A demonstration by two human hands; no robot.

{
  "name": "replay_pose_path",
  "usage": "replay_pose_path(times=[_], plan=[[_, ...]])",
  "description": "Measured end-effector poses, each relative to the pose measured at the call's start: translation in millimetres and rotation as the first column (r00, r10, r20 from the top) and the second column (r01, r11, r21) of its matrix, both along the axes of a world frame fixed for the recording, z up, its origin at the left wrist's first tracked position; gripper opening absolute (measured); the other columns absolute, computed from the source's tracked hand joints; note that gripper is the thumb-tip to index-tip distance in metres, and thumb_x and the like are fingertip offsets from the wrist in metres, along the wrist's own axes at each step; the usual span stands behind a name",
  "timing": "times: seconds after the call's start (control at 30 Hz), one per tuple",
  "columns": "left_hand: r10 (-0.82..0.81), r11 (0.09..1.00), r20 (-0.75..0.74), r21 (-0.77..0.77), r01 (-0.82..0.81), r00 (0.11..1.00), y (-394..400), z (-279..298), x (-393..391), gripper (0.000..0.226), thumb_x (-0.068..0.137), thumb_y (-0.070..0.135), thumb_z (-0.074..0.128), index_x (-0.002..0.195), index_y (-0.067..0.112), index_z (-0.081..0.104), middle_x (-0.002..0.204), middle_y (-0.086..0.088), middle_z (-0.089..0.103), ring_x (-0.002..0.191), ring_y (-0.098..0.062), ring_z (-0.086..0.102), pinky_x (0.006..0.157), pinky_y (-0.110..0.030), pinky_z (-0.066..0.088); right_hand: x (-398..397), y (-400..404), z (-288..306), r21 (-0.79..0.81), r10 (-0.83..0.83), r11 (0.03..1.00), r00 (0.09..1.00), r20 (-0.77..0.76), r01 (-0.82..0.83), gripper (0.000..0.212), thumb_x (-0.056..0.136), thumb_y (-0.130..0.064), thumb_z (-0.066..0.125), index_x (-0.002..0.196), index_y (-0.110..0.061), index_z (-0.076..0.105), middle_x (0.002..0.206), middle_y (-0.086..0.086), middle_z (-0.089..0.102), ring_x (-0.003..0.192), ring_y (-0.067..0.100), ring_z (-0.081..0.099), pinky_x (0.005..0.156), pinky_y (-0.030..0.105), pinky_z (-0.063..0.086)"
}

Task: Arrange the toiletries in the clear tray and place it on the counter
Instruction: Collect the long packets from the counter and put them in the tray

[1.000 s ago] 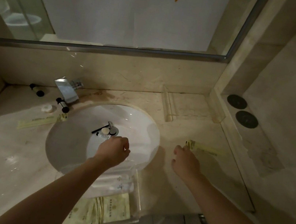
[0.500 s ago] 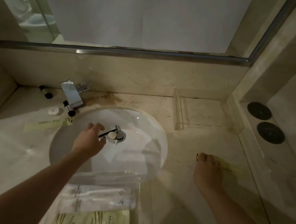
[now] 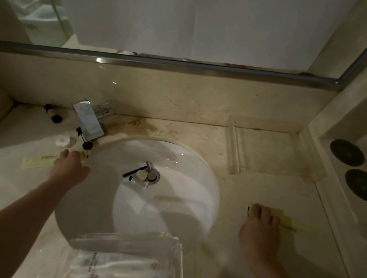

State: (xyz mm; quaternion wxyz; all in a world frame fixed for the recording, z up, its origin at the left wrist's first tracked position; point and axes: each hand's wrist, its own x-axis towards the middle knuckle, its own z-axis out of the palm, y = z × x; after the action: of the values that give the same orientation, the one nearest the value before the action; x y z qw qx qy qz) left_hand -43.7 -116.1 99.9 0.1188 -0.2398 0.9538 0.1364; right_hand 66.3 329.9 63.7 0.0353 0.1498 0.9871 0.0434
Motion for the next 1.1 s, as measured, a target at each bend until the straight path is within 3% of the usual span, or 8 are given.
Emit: replay_pose_path(times=[0.1,0.2,0.4,0.6,0.7,0.9,1.1], plan=[[-0.006,1.000,0.039,-0.014,0.007,0.999,-11.1,-9.7,-8.5,0.051,0.084,0.012,0.057,0.133,0.002,0.046,0.139,-0.022,0.042,0.132,-0.039,0.037,0.107,-0.048,0.038,0.8,-11.2,-2.4,-0.019,-0.017,1.000,0.997,-0.070,0.015,0.049,0.060,-0.010,0.074,0.104,0.005,0.061,0.093,0.024,0.059,0.078,0.038,0.051,0.071,0.045,0.044],[-0.019,0.997,0.047,-0.079,0.023,0.999,-16.3,-14.3,-12.9,0.046,0.081,0.005,0.053,0.127,0.006,0.051,0.130,-0.020,0.050,0.121,-0.040,0.045,0.099,-0.048,0.044,0.2,-25.8,-6.1,-0.046,-0.042,0.998,0.992,-0.117,0.036,0.045,0.064,-0.011,0.072,0.106,0.004,0.061,0.095,0.023,0.059,0.081,0.038,0.050,0.073,0.045,0.045],[-0.063,0.976,-0.051,-0.214,0.051,0.997,-20.6,-18.9,-3.8,0.036,0.082,-0.003,0.048,0.117,0.005,0.054,0.118,-0.020,0.054,0.114,-0.039,0.046,0.089,-0.049,0.047,-3.1,-47.4,-7.4,-0.069,-0.056,0.997,0.982,-0.181,0.045,0.044,0.066,-0.013,0.071,0.105,0.004,0.060,0.095,0.026,0.057,0.081,0.038,0.049,0.073,0.045,0.044],[-0.141,0.948,-0.076,-0.298,0.112,0.987,-31.7,-15.4,-0.8,0.023,0.084,0.006,0.051,0.105,0.006,0.061,0.106,-0.016,0.063,0.103,-0.035,0.054,0.079,-0.043,0.049,-13.1,-48.3,-6.4,-0.146,-0.292,0.950,0.950,-0.113,0.275,0.061,0.078,-0.026,0.063,0.130,0.001,0.048,0.124,0.029,0.048,0.105,0.042,0.045,0.085,0.046,0.044],[-0.197,0.934,-0.081,-0.320,0.162,0.977,-32.6,-13.9,3.4,0.020,0.084,0.011,0.054,0.101,0.005,0.063,0.102,-0.017,0.063,0.098,-0.036,0.056,0.077,-0.041,0.047,-14.7,-52.6,-5.8,-0.157,-0.341,0.933,0.936,-0.093,0.324,0.050,0.077,-0.027,0.063,0.117,0.003,0.054,0.114,0.029,0.051,0.099,0.042,0.048,0.081,0.044,0.044],[-0.310,0.906,-0.121,-0.340,0.254,0.943,-14.7,-10.0,14.2,0.024,0.083,0.015,0.057,0.105,0.005,0.063,0.104,-0.016,0.063,0.102,-0.036,0.055,0.084,-0.044,0.042,-7.9,-65.1,-6.1,-0.137,-0.280,0.955,0.952,-0.127,0.262,0.049,0.070,-0.038,0.070,0.099,0.001,0.061,0.103,0.027,0.055,0.091,0.039,0.049,0.076,0.042,0.042],[-0.353,0.919,-0.185,-0.252,0.303,0.917,20.0,3.6,21.8,0.023,0.087,0.013,0.052,0.107,0.004,0.059,0.105,-0.017,0.060,0.095,-0.037,0.060,0.076,-0.041,0.047,1.9,-75.9,-4.3,-0.114,-0.183,0.978,0.980,-0.078,0.173,0.055,0.061,-0.041,0.078,0.096,-0.003,0.057,0.102,0.021,0.053,0.090,0.036,0.047,0.073,0.041,0.043]])
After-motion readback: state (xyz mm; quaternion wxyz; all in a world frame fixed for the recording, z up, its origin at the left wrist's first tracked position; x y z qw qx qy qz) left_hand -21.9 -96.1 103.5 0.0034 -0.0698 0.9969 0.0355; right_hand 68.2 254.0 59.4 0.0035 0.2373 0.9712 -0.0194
